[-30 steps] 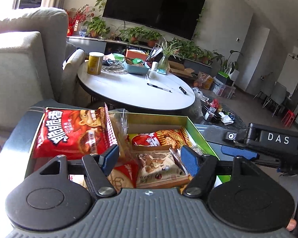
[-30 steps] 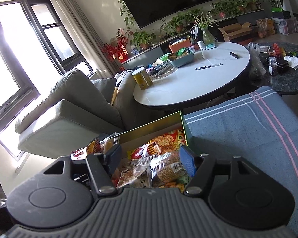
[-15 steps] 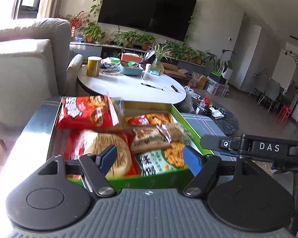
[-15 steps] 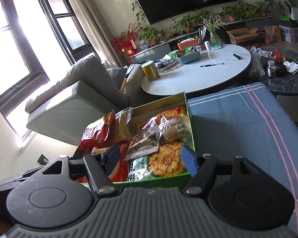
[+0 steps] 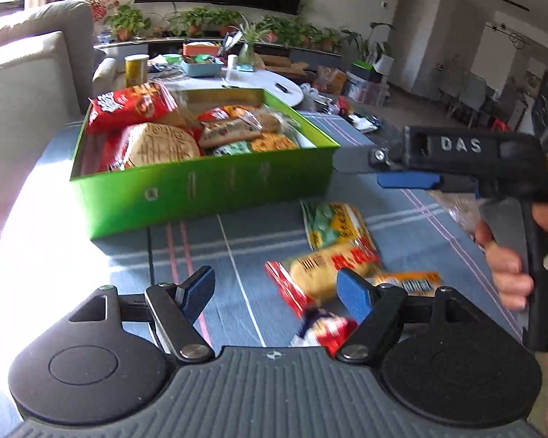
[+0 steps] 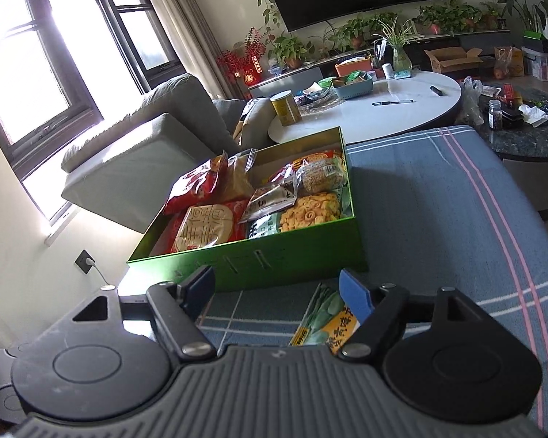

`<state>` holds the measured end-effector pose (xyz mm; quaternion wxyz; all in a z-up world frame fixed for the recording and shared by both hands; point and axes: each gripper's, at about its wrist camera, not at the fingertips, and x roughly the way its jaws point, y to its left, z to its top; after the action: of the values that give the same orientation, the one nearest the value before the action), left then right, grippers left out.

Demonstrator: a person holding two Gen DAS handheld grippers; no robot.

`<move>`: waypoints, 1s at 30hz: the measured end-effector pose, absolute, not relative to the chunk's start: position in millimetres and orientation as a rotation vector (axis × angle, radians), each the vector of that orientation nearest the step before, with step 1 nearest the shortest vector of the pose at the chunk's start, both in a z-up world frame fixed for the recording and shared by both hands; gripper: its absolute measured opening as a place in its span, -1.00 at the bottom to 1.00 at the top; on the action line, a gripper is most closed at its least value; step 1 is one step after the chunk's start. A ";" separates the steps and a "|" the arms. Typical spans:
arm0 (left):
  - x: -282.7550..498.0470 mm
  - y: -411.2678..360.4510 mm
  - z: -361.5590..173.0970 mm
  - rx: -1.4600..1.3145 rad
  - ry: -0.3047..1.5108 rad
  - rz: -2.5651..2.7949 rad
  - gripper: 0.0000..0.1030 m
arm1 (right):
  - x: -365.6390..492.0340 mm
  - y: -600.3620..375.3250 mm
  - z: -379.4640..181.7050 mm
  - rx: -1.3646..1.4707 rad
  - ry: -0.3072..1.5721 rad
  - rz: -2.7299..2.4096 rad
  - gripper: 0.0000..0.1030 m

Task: Organize snacks
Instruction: 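Grasp the red-and-white bag with the left gripper while the right reaches toward the rice-cracker packet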

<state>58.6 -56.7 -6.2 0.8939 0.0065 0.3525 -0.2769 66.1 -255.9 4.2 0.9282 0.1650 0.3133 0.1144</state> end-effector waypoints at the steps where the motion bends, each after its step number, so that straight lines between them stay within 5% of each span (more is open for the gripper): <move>1: 54.4 -57.4 -6.4 0.018 0.731 -0.586 0.38 | 62.3 -256.4 3.4 0.340 0.641 0.233 0.49; 19: 38.4 -108.6 -48.9 0.196 0.805 -0.616 0.45 | 39.5 -258.0 -2.9 0.355 0.649 0.239 0.49; 22: 38.3 -106.3 -49.2 0.226 0.781 -0.596 0.09 | 37.4 -261.0 -6.4 0.345 0.660 0.233 0.49; 30: 44.2 -79.0 -44.1 0.167 0.789 -0.535 0.02 | 33.9 -263.4 -16.0 0.305 0.700 0.230 0.49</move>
<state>44.2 -79.0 -44.1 0.8851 0.0803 0.3793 -0.2573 33.9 -263.4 -16.0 0.9215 0.1486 0.3409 0.1120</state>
